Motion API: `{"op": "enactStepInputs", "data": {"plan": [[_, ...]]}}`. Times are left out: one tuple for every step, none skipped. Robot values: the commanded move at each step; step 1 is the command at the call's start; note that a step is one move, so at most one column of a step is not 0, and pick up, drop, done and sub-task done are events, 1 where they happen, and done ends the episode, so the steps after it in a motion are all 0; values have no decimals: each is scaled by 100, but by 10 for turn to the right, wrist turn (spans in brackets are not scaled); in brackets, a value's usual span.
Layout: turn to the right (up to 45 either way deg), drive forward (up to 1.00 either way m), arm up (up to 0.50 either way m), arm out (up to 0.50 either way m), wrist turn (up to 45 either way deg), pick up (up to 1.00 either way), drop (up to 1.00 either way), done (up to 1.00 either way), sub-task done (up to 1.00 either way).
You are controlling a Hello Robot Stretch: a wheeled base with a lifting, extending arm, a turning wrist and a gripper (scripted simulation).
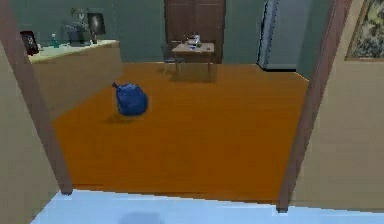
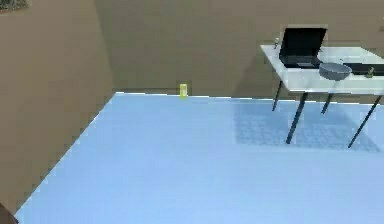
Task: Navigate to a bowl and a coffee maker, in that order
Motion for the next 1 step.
{"op": "enactStepInputs", "data": {"plan": [[-270, 0, 0, 0, 0, 0, 0, 0, 0]]}}
